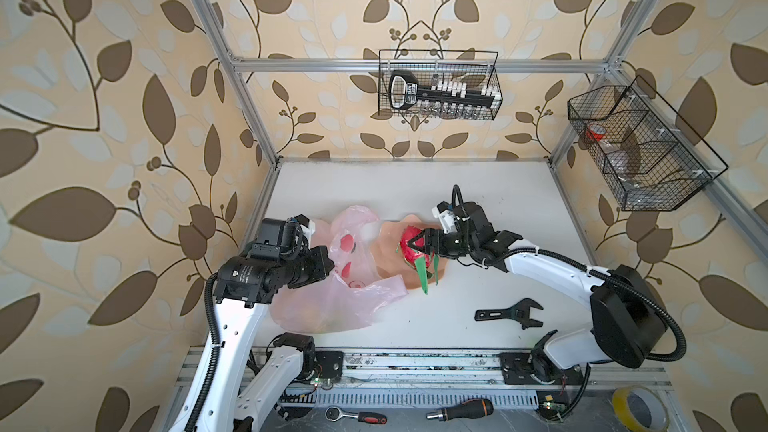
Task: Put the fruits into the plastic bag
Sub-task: 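Carry the red dragon fruit with the right gripper into the bag mouth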
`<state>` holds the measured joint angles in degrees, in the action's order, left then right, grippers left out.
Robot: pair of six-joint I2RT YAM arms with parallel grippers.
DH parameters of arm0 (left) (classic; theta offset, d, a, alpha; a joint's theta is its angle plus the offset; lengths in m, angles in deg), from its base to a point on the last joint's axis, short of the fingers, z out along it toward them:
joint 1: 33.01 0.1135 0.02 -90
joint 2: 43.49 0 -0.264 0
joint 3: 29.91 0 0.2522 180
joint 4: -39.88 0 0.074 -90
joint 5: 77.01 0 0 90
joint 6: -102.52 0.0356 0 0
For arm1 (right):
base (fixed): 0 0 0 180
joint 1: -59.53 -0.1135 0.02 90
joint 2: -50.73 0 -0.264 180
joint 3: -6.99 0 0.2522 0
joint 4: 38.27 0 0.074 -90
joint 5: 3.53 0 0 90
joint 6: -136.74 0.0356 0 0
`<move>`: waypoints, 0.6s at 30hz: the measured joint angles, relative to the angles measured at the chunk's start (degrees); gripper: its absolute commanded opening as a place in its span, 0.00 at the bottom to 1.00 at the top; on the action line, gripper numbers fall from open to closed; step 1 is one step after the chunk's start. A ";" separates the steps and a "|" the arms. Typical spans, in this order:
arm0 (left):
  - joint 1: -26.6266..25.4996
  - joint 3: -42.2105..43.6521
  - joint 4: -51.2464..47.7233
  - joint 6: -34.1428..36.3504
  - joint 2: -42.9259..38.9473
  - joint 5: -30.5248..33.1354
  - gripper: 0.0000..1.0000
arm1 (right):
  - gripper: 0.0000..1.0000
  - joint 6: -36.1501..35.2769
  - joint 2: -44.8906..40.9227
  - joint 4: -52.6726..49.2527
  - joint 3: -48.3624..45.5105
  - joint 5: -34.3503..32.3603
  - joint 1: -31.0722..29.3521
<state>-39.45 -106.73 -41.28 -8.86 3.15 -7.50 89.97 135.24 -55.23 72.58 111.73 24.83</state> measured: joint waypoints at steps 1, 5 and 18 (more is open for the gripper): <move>0.00 0.00 0.00 -0.02 0.00 -0.02 0.00 | 0.52 0.31 0.00 0.48 0.00 0.28 -0.15; 0.00 0.00 0.00 -0.02 0.02 -0.04 0.00 | 0.51 1.53 0.04 2.91 0.00 1.57 -0.55; 0.00 -0.46 1.16 -0.26 1.16 -0.57 0.00 | 0.50 2.71 13.07 6.43 12.09 9.05 -5.18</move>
<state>-39.45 -107.19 -40.12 -9.13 4.30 -8.06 92.68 148.31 -48.81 84.67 120.77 19.65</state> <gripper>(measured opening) 0.055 0.885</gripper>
